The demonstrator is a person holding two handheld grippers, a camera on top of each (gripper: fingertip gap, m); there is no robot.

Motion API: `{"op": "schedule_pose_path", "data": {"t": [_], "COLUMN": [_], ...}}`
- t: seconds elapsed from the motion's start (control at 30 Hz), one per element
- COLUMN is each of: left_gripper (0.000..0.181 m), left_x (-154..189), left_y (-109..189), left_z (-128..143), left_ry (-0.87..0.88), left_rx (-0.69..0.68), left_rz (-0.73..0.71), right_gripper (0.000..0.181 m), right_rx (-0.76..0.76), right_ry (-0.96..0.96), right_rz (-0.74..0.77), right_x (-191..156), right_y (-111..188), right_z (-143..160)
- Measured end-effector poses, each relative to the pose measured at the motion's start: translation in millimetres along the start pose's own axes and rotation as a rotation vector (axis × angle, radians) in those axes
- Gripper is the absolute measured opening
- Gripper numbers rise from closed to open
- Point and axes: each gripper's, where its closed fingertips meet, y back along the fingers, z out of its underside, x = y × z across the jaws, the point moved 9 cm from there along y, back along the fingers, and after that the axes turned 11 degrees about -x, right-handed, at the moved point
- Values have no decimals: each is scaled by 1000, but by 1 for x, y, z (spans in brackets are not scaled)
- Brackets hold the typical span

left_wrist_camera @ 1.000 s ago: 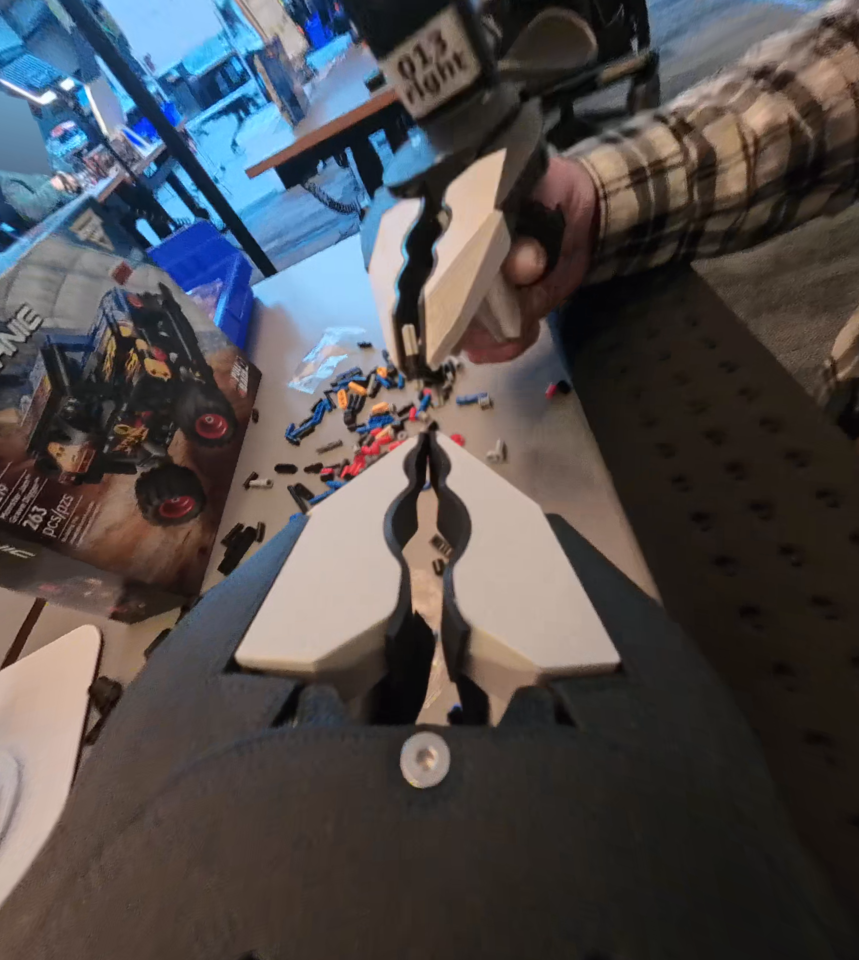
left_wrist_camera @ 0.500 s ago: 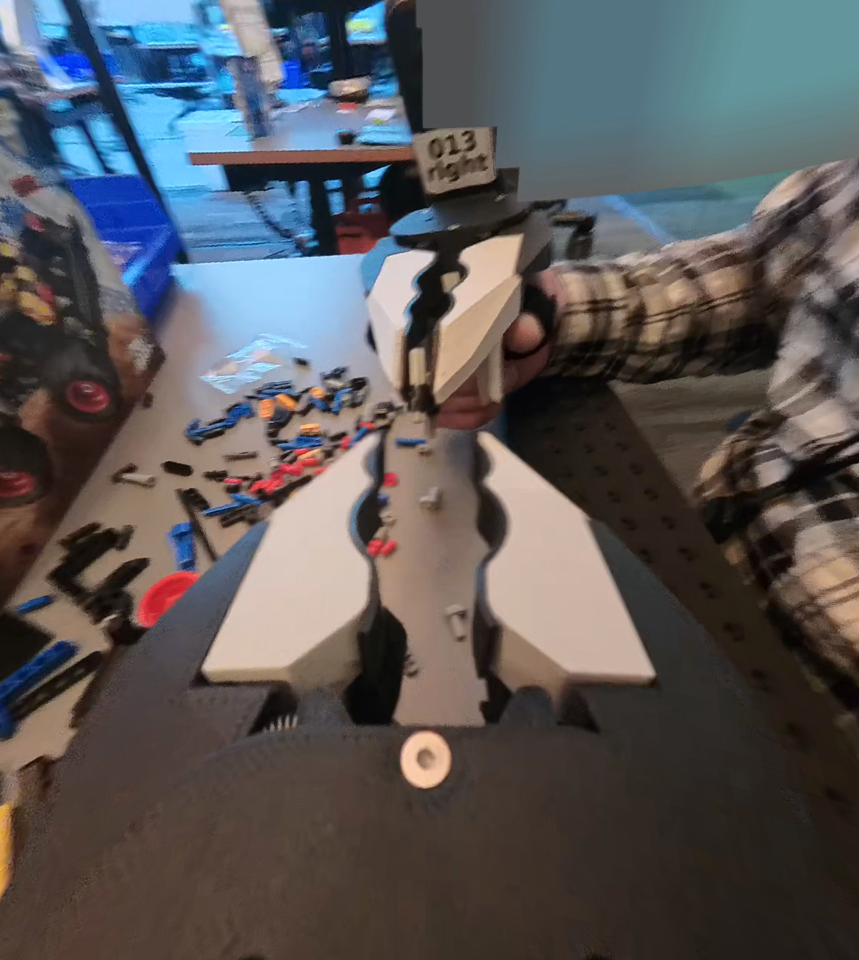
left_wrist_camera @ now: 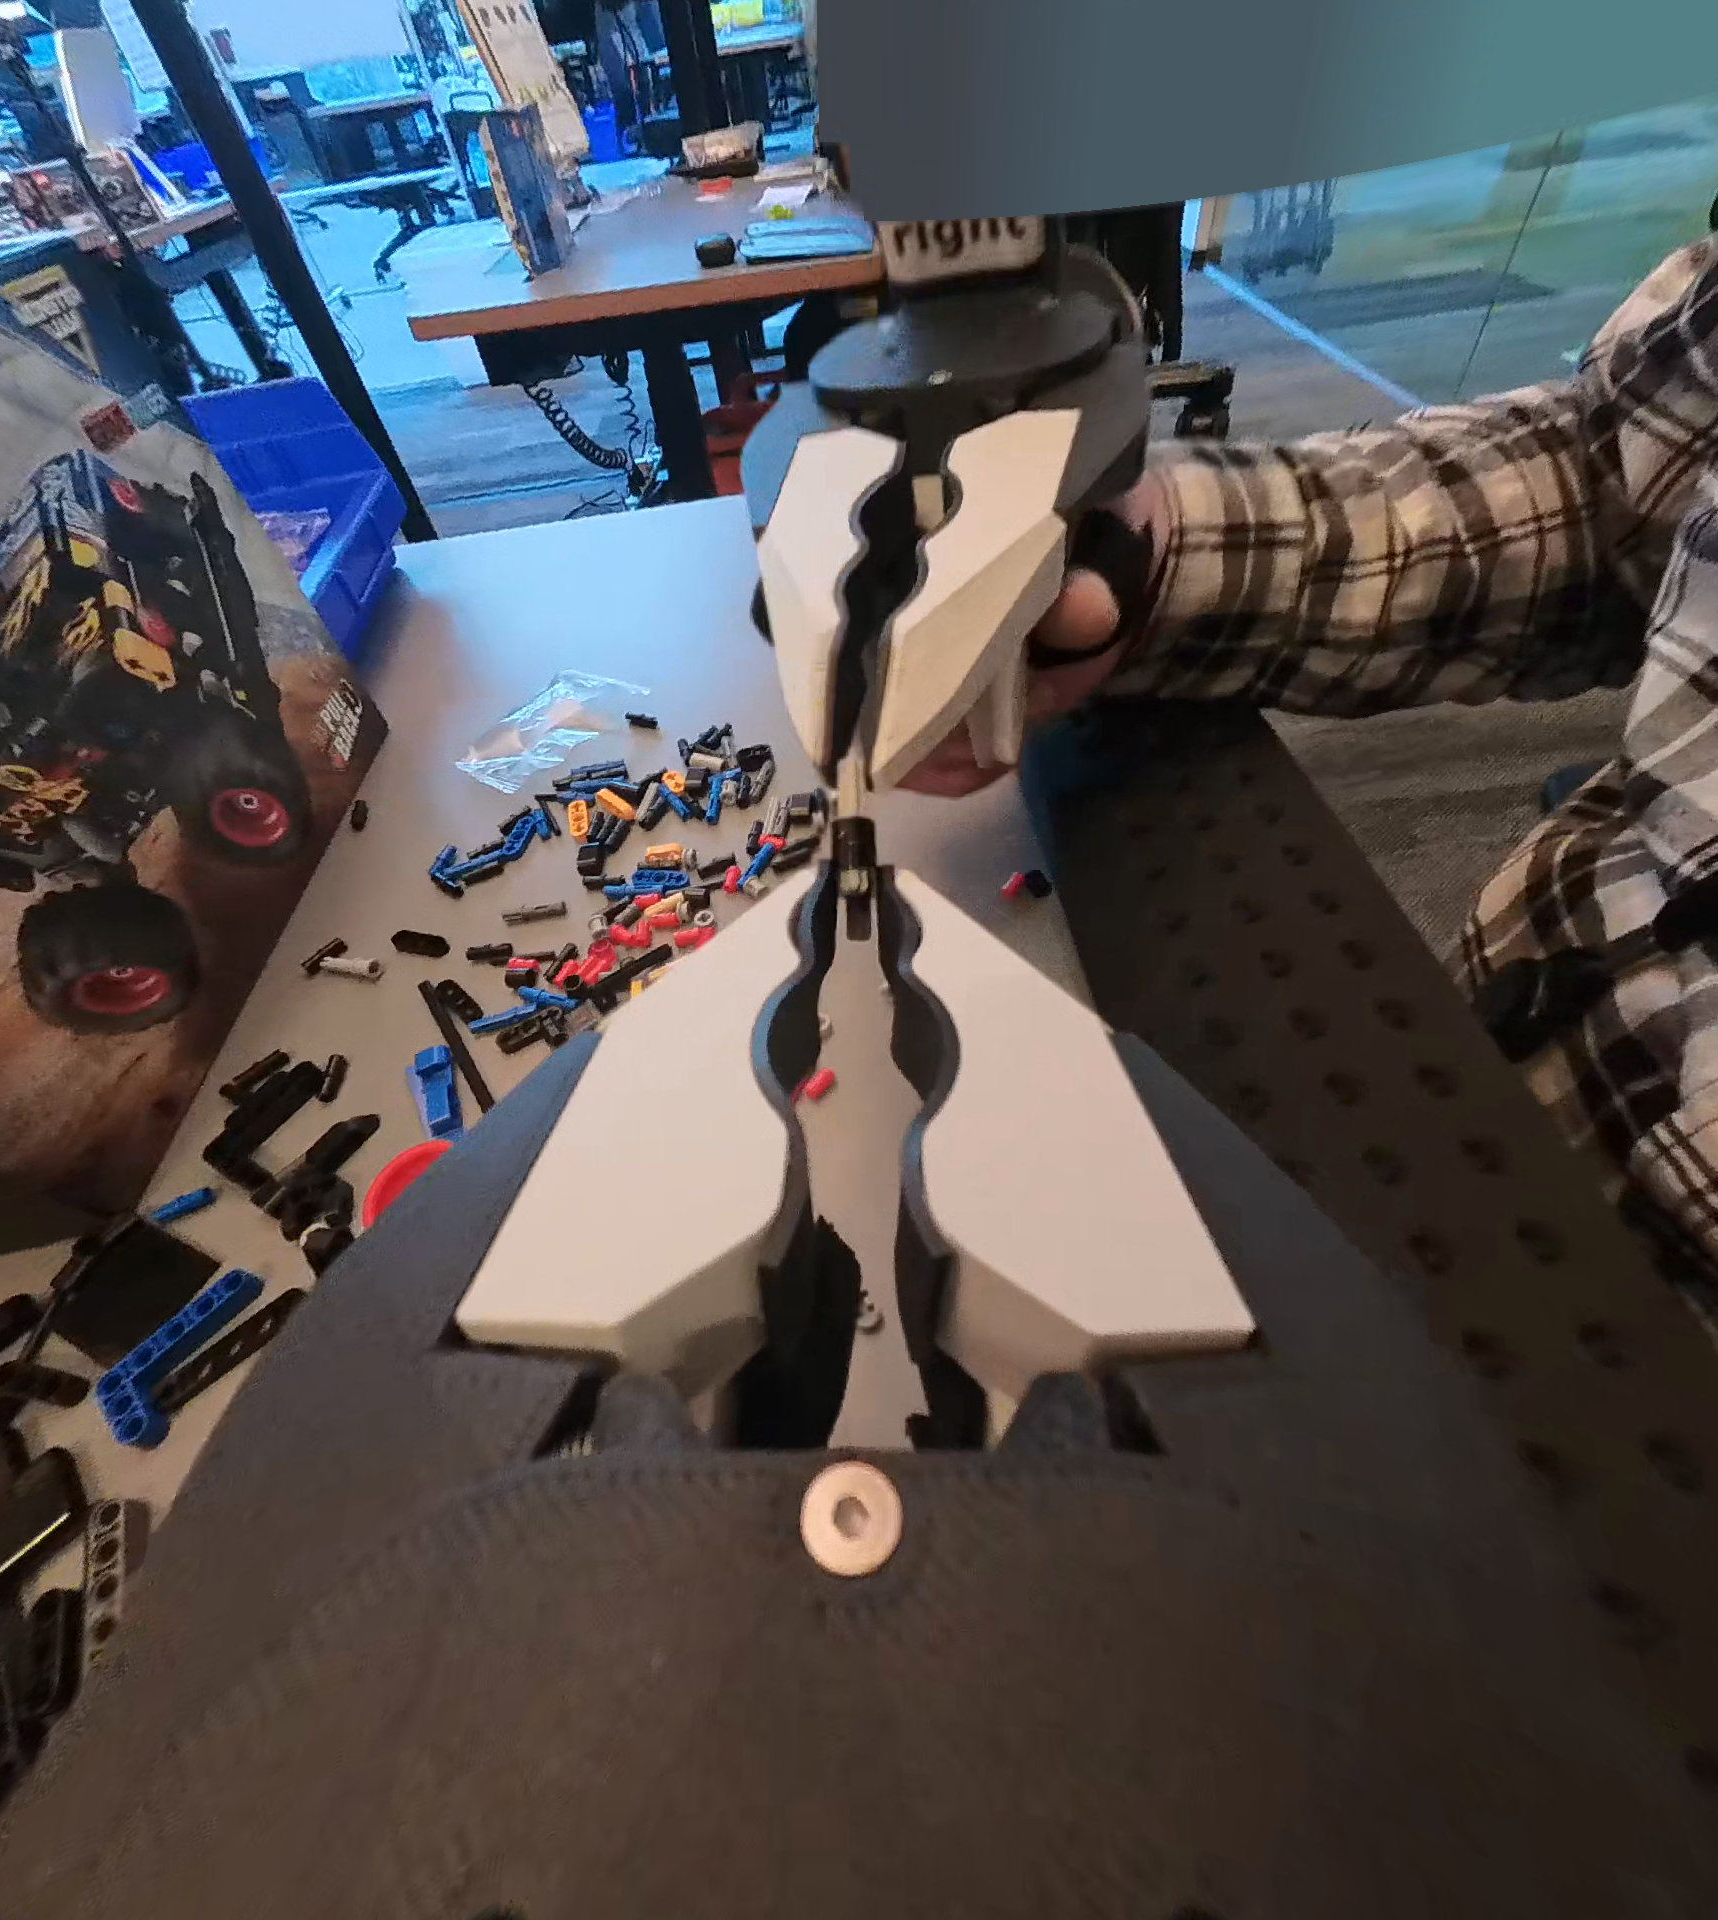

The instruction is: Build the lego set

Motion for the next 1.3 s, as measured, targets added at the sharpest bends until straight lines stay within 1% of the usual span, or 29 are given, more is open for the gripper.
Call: {"op": "schedule_pose_path", "data": {"t": [0.13, 0.3, 0.47, 0.57, 0.63, 0.67, 0.77, 0.83, 0.97, 1.07, 1.2, 1.3], "left_gripper": [6, 5, 4, 5, 6, 6, 6, 6, 6, 6, 5, 5], "left_x": [2, 8, 11, 5, 2, 3, 10, 12, 10, 10, 8, 8], "left_y": [-1, -8, -15, -19, -21, -24, -38, -46, -52, -54, -52, -53], "left_z": [1, 3, 5, 10, 12, 14, 25, 30, 37, 39, 36, 35], "left_ry": [-37, -126, -188, -122, -27, -29, -111, -119, -112, -110, -127, -145], "left_rx": [-31, -98, -182, -187, -178, -194, -295, -338, -377, -395, -398, -412], "left_rz": [-15, -67, -115, -90, -16, -6, -23, -11, 7, 23, 7, 19], "right_gripper": [3, 3, 2, 2, 2, 3, 2, 2, 3, 3, 3, 3], "right_rx": [-65, -163, -304, -363, -390, -426, -549, -593, -594, -595, -562, -574], "right_ry": [52, 119, 201, 227, 218, 198, 191, 185, 95, 85, 33, 12], "right_rz": [22, 42, 78, 117, 106, 75, 42, 28, 0, -5, -1, -3], "right_x": [-4, -9, -13, -10, -8, -7, -6, -5, 1, 2, 6, 5], "right_y": [0, -2, -7, -11, -9, -8, -13, -15, -17, -16, -6, -2], "right_z": [-1, 1, 1, 1, 1, 3, 17, 25, 36, 41, 47, 54]}}
